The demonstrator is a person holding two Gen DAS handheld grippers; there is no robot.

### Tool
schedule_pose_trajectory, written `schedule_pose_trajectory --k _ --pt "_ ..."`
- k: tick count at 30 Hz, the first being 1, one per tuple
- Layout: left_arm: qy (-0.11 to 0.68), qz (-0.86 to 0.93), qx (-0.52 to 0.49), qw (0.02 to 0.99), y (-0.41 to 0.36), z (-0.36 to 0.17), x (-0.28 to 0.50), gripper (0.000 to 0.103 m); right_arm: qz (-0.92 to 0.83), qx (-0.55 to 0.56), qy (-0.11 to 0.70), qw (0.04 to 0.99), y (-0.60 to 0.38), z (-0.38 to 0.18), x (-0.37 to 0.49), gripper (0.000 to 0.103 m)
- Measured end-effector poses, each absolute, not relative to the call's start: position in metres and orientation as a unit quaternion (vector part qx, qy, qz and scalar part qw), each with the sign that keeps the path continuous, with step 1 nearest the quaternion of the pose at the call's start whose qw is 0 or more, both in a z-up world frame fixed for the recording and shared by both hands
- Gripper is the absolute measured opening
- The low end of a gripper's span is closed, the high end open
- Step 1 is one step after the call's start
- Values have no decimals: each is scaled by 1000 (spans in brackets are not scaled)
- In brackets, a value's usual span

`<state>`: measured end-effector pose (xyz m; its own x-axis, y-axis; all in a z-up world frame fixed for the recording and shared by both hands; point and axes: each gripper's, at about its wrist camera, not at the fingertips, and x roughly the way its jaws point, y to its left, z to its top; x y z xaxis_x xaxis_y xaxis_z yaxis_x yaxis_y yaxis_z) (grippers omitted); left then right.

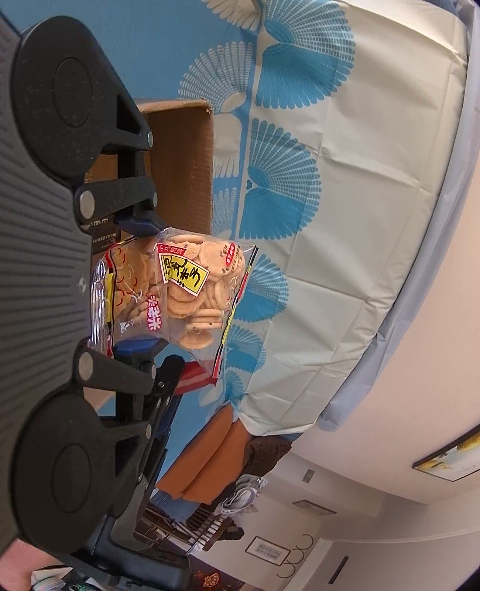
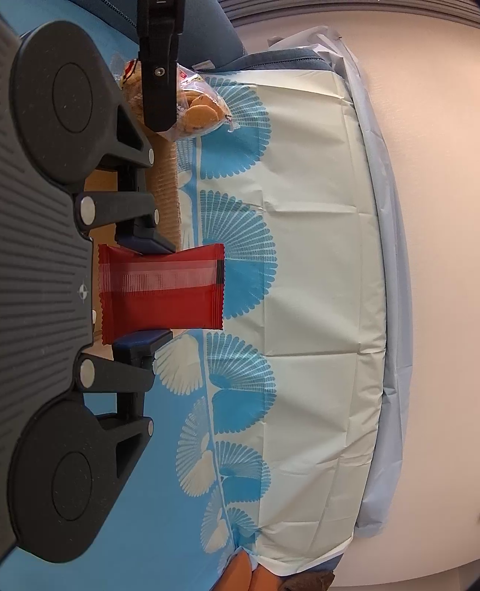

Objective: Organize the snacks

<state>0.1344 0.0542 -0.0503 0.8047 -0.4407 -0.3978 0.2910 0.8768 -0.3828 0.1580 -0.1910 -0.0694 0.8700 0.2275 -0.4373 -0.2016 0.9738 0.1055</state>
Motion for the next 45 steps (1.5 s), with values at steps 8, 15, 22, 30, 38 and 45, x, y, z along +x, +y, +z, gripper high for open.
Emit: schedule_pose_trajectory --k 8,15,22,30,38,45 --pt "268 -191 -119 937 46 -60 126 88 86 48 231 968 -195 -69 158 94" --pt "269 -142 -108 947 47 -57 97 97 92 54 243 964 -193 -65 142 102" --pt "254 -97 -130 953 51 -47 47 101 88 43 278 955 -203 -54 100 102" --pt "275 -34 -114 954 22 -30 6 102 79 24 277 957 -226 -42 45 102" --pt "352 -13 -92 931 3 -73 6 102 66 -2 309 949 -223 -60 45 102" --pt "361 10 -114 926 14 -77 16 102 72 5 326 942 -219 -67 55 102"
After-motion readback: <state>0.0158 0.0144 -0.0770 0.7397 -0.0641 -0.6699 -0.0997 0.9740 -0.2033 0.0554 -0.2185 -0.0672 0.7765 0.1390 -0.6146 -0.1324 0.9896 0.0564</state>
